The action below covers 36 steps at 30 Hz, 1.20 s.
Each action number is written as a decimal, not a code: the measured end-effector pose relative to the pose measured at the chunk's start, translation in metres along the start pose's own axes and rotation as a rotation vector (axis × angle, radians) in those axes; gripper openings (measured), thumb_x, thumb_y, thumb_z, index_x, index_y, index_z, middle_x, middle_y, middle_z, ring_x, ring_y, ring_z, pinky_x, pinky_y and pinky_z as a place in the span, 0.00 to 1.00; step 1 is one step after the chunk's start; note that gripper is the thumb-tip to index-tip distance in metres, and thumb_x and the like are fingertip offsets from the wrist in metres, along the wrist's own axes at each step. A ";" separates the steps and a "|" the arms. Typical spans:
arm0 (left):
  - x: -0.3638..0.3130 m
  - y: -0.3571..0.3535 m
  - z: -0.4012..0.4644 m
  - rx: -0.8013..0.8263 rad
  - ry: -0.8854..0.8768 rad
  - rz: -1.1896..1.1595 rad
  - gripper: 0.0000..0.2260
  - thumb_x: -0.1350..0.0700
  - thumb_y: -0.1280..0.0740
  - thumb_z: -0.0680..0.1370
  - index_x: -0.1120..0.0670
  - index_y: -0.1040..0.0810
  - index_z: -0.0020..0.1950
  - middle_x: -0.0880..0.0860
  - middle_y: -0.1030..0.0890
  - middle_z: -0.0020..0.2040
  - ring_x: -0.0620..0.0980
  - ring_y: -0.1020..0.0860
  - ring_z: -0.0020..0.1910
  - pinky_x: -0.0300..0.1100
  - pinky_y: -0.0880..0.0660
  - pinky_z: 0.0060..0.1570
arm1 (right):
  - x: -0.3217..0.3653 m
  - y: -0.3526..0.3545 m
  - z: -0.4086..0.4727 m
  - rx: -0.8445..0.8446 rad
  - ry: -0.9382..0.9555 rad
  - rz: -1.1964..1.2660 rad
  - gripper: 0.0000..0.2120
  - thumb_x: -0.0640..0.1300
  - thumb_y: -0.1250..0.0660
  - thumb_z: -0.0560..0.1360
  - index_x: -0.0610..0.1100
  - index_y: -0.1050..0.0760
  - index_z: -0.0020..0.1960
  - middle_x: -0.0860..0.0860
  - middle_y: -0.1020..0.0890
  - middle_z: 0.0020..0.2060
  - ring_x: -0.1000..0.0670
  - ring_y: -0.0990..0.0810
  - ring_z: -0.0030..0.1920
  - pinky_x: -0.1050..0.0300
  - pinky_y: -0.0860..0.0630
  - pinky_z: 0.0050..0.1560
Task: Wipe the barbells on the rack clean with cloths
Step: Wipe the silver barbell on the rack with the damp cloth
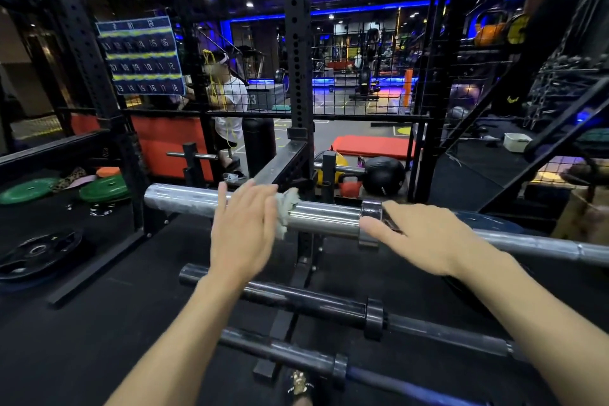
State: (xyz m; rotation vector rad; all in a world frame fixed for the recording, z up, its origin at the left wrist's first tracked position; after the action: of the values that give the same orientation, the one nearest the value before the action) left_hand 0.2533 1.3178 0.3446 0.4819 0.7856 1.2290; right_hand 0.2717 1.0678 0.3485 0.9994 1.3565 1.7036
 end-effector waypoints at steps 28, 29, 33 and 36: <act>-0.023 -0.009 0.003 0.033 0.005 0.065 0.23 0.49 0.55 0.86 0.48 0.20 0.62 0.46 0.19 0.59 0.51 0.29 0.72 0.59 0.51 0.80 | 0.015 0.006 -0.016 -0.473 0.156 -0.023 0.35 0.68 0.26 0.65 0.46 0.29 0.62 0.53 0.24 0.52 0.50 0.25 0.46 0.58 0.30 0.47; -0.020 -0.005 0.003 0.005 0.036 0.050 0.22 0.50 0.54 0.86 0.49 0.19 0.59 0.47 0.19 0.57 0.52 0.28 0.69 0.59 0.50 0.79 | 0.016 0.007 -0.017 -0.488 0.158 -0.029 0.34 0.67 0.25 0.65 0.47 0.29 0.61 0.53 0.24 0.50 0.50 0.26 0.45 0.58 0.31 0.46; -0.082 -0.020 -0.015 0.029 -0.135 -0.006 0.22 0.48 0.55 0.87 0.51 0.22 0.63 0.47 0.21 0.58 0.53 0.29 0.67 0.58 0.47 0.78 | 0.018 0.007 -0.017 -0.495 0.169 -0.028 0.33 0.67 0.25 0.64 0.47 0.29 0.59 0.54 0.25 0.50 0.51 0.27 0.45 0.57 0.30 0.46; -0.108 -0.024 -0.017 0.008 -0.247 -0.018 0.19 0.48 0.50 0.86 0.48 0.20 0.62 0.45 0.21 0.55 0.49 0.27 0.63 0.57 0.47 0.79 | 0.018 0.006 -0.017 -0.483 0.175 -0.014 0.32 0.66 0.26 0.64 0.48 0.30 0.59 0.54 0.26 0.50 0.50 0.27 0.46 0.56 0.30 0.47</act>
State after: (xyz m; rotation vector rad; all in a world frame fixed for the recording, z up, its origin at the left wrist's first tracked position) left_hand 0.2422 1.2065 0.3459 0.6186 0.5835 1.1242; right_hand 0.2488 1.0755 0.3544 0.5756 0.9749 2.0134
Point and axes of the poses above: each hand's wrist, its own z-axis towards the middle knuckle, its own y-axis out of the back of the hand, x = y × z, the point moved 10 cm from there along z, towards the middle knuckle
